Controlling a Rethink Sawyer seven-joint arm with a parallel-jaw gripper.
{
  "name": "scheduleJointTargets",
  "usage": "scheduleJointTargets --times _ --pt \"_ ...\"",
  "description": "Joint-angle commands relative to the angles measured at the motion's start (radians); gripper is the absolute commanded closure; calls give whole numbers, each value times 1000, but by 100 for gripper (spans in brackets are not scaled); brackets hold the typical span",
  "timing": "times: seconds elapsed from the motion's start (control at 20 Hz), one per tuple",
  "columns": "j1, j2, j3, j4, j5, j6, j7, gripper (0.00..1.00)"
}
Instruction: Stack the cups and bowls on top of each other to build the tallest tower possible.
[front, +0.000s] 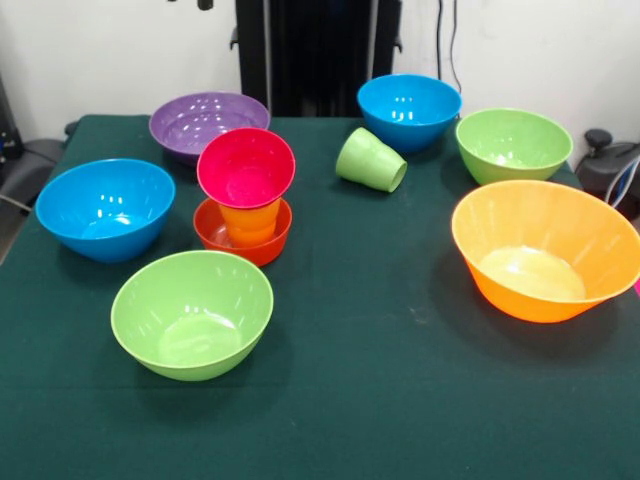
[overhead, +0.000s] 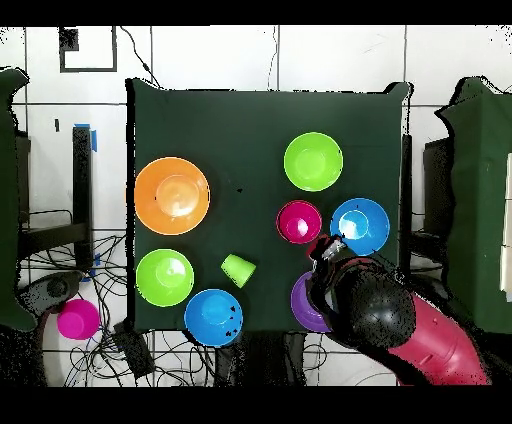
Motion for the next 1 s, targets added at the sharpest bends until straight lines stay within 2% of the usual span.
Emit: scheduleJointTargets --times 0.05,0.25,0.45,1.0 --pt "-13 6 33 -50 -68 229 -89 0" --pt "-16 16 37 -12 -56 176 -66 0" --pt "12 16 31 29 -40 129 -4 0" --pt "43 118 33 45 -51 -1 57 0"
